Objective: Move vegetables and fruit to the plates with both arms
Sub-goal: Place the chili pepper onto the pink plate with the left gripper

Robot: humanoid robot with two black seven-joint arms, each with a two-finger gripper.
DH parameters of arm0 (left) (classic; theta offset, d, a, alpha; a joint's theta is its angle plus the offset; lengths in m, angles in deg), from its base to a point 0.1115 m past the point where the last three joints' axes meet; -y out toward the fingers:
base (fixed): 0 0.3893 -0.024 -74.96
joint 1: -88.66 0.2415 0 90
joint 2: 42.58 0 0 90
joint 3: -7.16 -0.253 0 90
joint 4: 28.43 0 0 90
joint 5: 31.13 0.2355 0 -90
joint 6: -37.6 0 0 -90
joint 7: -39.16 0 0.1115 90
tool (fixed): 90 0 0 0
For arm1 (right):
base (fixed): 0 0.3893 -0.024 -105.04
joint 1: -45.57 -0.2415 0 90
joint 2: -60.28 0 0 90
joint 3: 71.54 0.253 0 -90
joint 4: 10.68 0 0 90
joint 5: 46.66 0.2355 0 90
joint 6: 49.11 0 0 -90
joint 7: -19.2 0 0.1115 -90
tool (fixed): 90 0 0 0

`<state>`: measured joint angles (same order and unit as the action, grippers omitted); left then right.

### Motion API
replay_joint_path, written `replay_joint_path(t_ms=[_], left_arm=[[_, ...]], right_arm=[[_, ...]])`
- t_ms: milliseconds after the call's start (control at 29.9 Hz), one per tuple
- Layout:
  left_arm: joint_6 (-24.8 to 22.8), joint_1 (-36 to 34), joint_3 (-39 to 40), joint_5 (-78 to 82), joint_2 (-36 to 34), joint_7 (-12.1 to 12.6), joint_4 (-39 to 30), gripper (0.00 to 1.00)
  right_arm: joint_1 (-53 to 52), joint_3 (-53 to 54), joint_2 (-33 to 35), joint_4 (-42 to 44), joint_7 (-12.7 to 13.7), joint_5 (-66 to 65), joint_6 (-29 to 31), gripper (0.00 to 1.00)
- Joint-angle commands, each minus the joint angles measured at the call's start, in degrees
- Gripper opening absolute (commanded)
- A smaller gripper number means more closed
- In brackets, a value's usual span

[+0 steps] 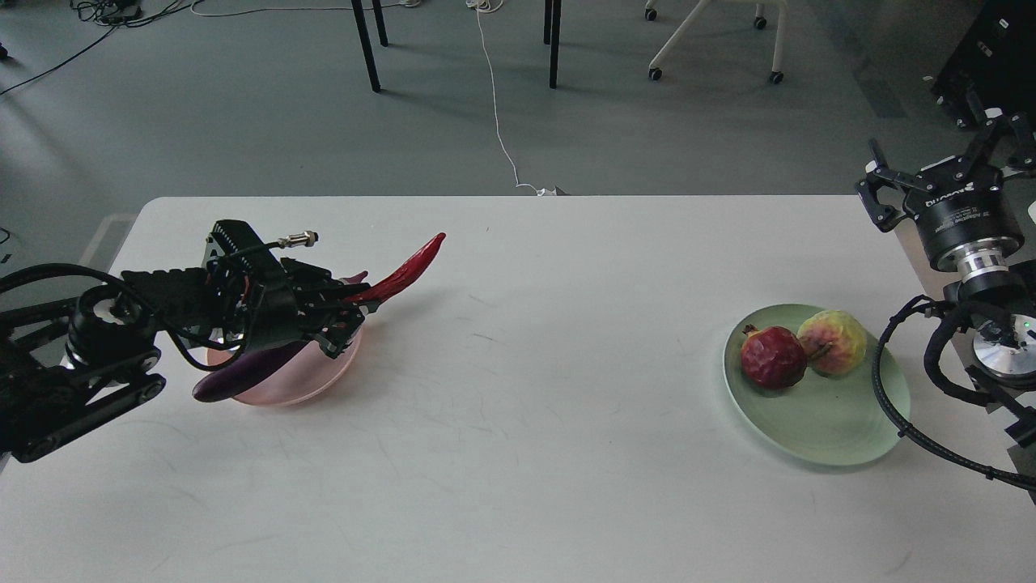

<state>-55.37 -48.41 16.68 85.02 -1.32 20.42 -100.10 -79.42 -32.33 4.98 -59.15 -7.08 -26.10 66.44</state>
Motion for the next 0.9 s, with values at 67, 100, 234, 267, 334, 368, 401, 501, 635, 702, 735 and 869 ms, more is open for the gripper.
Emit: replay_joint_path(t_ms=[67,100,234,267,334,368,401,501,635,702,735,869], left_arm=[[4.0,7.0,-0.5,-0.2,-8.4,-0.2,-3.2,0.14],[4.4,7.7,-0.5,-0.1,-8.8,-0.1,-3.4,0.14],[4.4,9.2,-0.5,-0.1,-8.5,0.0,-2.9,0.22],[4.4,9.4,-0.5,-0.4,-8.3,0.2,-2.5,0.28],[4.3,9.6,-0.4,-0.6,-7.6,0.5,-2.3,0.49],[4.4,9.6,-0.3,-0.6,-7.0,0.5,-2.2,0.64],[4.4,9.7,-0.4,-0.6,-6.7,0.5,-2.2,0.69],[4.4,9.7,-0.2,-0.6,-6.6,0.2,-2.2,0.74],[4.7,9.2,0.8,-3.8,-5.9,0.1,-2.2,0.82],[4.6,8.7,3.9,-13.4,-5.3,0.4,-2.2,0.9],[4.5,8.7,5.6,-17.9,-5.0,0.5,-2.2,0.92],[3.9,8.4,12.5,-40.4,-3.0,0.5,-1.2,0.98]], right_arm=[[0.2,0.0,-0.3,0.6,0.0,0.0,0.4,0.99],[0.2,0.0,-0.3,0.6,0.0,0.0,0.4,0.99],[0.0,0.0,-0.4,0.6,0.0,0.0,0.4,0.99],[-0.1,0.1,-0.4,0.5,0.0,0.0,0.4,0.99],[-0.3,0.1,-0.4,0.5,0.0,0.0,0.4,0.99],[-0.3,0.0,-0.4,0.5,0.0,0.0,0.4,0.99],[-0.3,0.0,-0.4,0.5,0.0,0.0,0.4,0.99],[-0.3,-0.1,-0.3,0.6,0.0,-0.1,0.4,0.99],[-0.3,-0.1,-0.3,1.0,0.0,-0.1,0.4,0.99],[-0.6,-0.1,-0.3,1.2,0.0,-0.2,0.3,0.99],[-0.8,-0.1,-0.3,1.5,0.0,-0.2,0.2,0.99],[-2.2,-0.1,-0.3,3.5,0.0,-0.3,-0.3,0.99]])
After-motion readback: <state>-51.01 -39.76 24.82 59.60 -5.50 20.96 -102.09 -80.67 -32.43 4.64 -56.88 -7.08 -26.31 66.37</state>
